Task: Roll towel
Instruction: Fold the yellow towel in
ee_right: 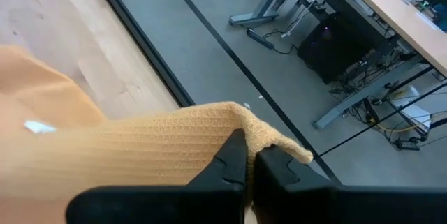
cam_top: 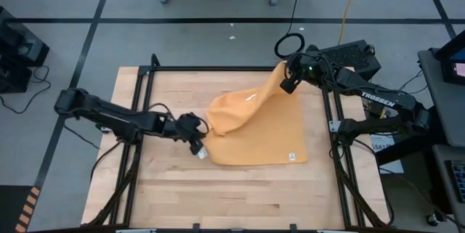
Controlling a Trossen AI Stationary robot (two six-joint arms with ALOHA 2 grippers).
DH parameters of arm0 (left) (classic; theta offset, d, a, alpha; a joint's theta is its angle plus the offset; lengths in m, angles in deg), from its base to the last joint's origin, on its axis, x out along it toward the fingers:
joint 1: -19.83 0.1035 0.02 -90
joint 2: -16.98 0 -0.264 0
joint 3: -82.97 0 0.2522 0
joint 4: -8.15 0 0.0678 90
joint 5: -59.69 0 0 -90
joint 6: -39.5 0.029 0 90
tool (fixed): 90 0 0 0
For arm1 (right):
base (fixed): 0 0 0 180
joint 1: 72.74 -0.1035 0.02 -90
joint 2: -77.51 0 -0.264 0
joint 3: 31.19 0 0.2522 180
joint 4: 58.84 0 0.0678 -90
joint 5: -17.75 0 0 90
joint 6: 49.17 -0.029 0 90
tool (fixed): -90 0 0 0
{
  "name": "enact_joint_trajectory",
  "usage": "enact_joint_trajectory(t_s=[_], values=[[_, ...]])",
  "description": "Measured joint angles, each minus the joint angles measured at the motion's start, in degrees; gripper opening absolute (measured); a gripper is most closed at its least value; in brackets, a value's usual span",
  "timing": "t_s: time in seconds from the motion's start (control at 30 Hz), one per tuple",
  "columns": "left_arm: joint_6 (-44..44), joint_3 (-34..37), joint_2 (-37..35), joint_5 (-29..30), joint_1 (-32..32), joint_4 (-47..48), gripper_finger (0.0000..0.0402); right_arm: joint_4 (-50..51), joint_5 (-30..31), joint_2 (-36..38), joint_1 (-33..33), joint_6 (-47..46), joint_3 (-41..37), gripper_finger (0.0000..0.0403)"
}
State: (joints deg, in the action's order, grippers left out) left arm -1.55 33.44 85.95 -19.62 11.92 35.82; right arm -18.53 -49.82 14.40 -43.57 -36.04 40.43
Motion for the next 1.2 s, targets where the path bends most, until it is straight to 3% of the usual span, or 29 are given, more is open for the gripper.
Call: enact_joint_trajectory(t_s=[0.27, 0.4, 0.53, 0.67, 0.8, 1.03, 1.2], values=[[1.36, -0.08, -8.12, 2.2, 1.55, 5.2, 0.0022, -0.22, 0.0, 0.0, 0.02, -0.4, 0.0, 0.0], [0.85, -0.06, -8.35, -0.22, 0.69, 8.37, 0.0082, 0.04, -0.02, -0.02, -0.01, -0.88, 0.0, 0.0], [-2.01, -0.06, -8.04, 2.96, -1.18, 14.84, 0.0145, 0.0, -0.08, -0.02, -0.02, -1.78, 0.0, 0.0], [-2.04, -0.06, -7.9, 6.6, -2.72, 16.87, 0.0181, -0.25, -0.26, -0.02, -0.02, -1.95, 0.0, 0.0], [-2.51, 0.42, -6.36, 9.5, -4.4, 12.17, 0.0187, -0.29, -0.26, -0.02, -0.02, -2.05, 0.0, 0.0], [-7.18, 3.29, 1.68, 5.89, -10.05, 10.71, 0.0187, -0.24, -0.26, -0.02, -0.02, -2.6, 0.0, 0.0], [-12.43, 3.42, 8.61, 6.82, -13.18, 8.94, 0.0187, -0.22, -0.27, -0.02, -0.02, -2.56, 0.0, 0.0]])
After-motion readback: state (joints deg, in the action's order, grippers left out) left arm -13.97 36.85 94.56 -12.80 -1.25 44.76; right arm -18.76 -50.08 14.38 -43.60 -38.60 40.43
